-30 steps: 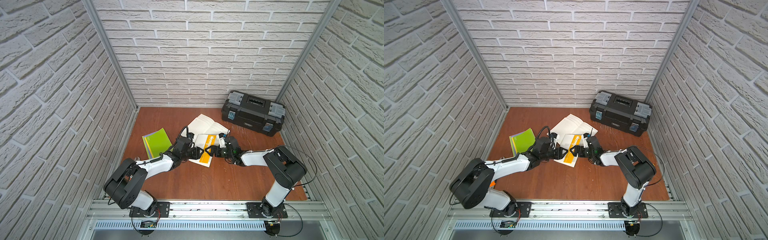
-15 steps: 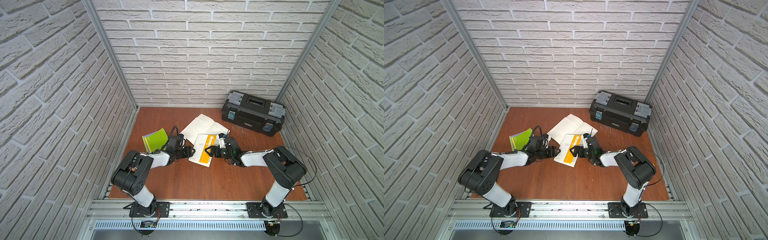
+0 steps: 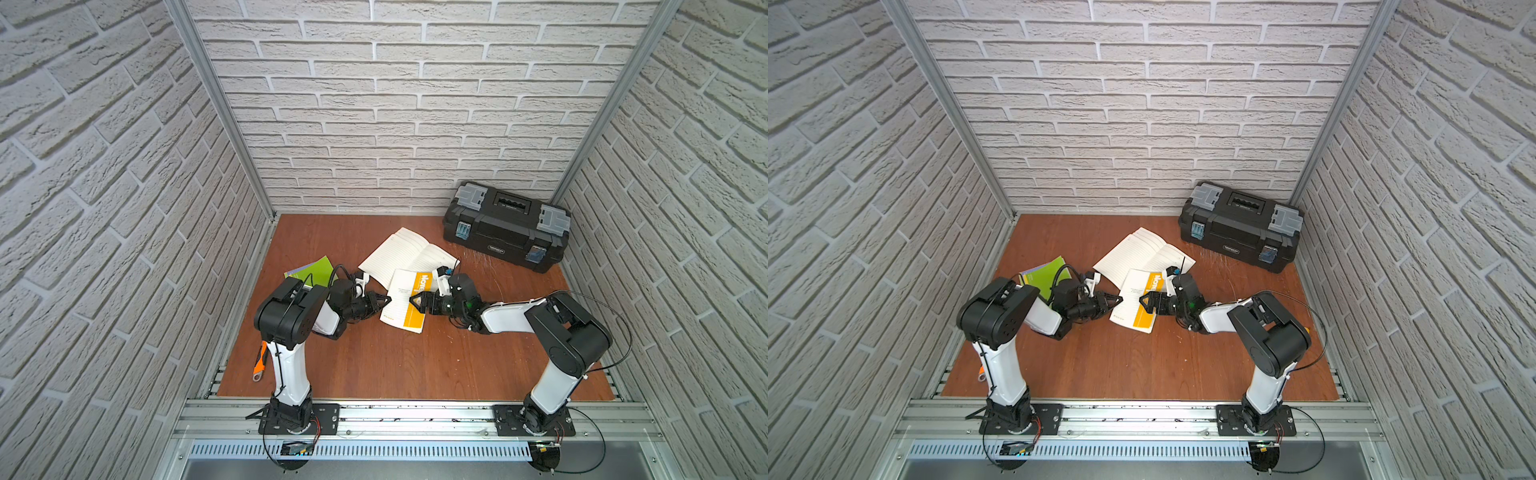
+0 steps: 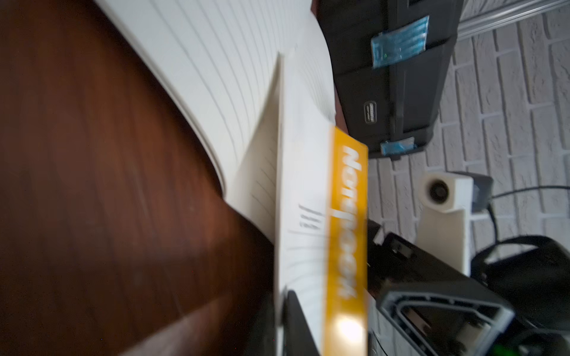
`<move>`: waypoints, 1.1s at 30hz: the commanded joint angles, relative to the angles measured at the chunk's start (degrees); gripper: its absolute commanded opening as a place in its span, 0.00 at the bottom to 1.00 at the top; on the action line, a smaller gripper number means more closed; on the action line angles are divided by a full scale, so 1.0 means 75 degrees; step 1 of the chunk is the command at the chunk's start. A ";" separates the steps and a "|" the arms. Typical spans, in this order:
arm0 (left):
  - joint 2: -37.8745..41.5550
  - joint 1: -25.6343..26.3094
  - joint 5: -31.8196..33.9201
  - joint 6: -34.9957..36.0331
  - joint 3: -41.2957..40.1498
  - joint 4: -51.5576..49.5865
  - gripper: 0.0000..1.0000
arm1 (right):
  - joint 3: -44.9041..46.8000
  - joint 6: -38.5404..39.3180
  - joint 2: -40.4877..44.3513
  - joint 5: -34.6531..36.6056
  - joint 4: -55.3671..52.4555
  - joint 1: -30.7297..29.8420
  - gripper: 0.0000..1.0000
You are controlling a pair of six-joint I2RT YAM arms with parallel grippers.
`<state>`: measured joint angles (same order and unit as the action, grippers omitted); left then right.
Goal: Close the notebook
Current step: Pick up the notebook at the notebook, then place the notebook at the notebook.
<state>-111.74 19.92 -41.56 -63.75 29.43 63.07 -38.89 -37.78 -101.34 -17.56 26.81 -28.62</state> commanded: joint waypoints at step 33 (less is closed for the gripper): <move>0.7285 -0.2787 0.3362 0.3100 -0.0405 -0.6723 0.00 | -0.0782 0.0653 0.2193 0.0643 -0.5331 -0.0039 0.93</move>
<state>-56.38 1.65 -15.46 -39.72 27.55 5.56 -44.18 -34.22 -83.40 -11.68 -14.09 -28.67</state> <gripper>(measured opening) 0.052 0.930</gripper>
